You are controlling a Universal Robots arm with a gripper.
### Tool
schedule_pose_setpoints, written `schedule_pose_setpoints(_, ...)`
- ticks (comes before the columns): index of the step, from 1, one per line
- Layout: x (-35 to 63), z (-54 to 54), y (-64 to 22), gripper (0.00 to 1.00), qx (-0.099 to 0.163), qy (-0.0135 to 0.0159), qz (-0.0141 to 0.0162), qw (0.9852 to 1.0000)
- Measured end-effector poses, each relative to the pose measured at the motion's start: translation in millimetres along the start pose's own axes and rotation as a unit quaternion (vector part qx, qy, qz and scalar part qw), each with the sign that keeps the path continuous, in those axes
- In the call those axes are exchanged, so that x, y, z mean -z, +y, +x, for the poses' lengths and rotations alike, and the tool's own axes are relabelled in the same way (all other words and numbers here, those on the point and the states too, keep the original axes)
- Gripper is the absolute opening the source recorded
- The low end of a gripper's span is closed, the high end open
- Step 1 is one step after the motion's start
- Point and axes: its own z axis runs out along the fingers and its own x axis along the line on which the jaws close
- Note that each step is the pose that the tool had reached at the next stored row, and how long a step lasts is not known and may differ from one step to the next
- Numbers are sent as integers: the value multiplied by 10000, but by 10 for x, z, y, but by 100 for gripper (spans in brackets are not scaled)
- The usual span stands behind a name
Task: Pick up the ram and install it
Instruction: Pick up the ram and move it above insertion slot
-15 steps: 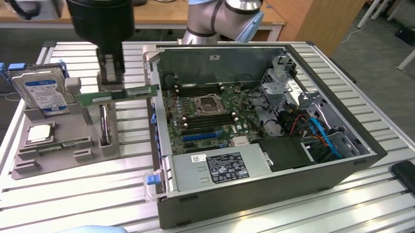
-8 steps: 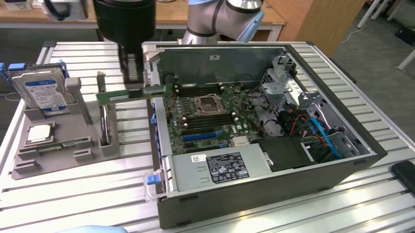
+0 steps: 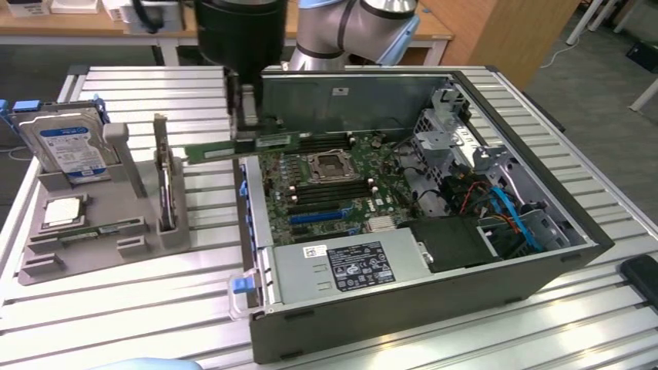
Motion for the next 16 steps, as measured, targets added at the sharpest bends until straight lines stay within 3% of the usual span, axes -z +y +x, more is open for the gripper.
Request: schedule_pose_setpoints(16,23,27,-690,13,-1,-1,-8,10000)
